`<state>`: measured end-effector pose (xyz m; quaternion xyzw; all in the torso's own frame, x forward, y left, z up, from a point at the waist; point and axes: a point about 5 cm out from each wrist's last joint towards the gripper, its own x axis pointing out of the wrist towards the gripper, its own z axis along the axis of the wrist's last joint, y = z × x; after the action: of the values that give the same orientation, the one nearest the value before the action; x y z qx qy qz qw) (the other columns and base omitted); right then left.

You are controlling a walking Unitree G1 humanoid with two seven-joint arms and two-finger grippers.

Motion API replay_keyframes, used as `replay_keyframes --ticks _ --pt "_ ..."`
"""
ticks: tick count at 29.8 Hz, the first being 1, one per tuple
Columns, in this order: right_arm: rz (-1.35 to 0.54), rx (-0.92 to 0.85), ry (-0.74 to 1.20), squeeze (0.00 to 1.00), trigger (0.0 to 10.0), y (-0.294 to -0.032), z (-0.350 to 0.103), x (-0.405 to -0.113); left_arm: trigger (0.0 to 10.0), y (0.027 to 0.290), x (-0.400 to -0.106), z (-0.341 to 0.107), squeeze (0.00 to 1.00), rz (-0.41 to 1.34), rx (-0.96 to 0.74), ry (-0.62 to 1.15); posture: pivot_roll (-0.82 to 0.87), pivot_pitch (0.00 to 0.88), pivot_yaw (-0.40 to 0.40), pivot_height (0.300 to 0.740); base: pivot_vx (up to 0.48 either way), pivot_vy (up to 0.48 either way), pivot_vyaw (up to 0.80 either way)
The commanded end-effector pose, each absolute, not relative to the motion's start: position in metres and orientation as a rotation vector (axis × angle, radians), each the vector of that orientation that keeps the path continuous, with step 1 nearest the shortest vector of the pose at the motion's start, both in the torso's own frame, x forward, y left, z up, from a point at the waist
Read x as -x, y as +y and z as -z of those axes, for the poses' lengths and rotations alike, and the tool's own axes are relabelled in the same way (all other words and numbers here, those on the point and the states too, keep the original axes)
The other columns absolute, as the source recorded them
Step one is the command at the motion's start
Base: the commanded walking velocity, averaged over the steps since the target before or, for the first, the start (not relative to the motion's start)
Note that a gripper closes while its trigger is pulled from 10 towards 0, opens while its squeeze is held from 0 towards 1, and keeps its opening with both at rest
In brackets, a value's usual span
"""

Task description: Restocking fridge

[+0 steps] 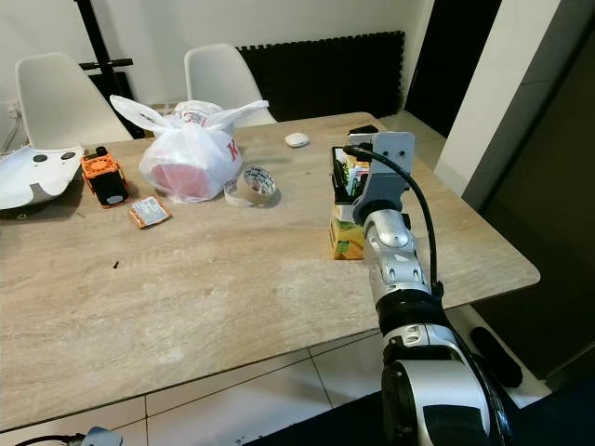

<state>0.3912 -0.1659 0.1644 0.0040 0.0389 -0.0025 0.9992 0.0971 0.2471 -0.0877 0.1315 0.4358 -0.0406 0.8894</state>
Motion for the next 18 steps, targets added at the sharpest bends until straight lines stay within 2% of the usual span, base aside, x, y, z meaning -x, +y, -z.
replay_keyframes --ticks 1,18 --pt "0.002 -0.01 0.229 0.0 10.0 -0.167 -0.129 -0.382 10.0 0.248 -0.095 0.088 0.0 0.082 -0.273 0.911 0.07 0.0 0.022 0.74 0.0 0.0 0.0" --pt "-0.027 0.022 0.309 0.0 10.0 -0.166 -0.107 -0.374 10.0 0.247 -0.096 0.088 0.0 0.082 -0.271 0.91 0.07 0.0 0.02 0.74 0.0 0.0 0.0"
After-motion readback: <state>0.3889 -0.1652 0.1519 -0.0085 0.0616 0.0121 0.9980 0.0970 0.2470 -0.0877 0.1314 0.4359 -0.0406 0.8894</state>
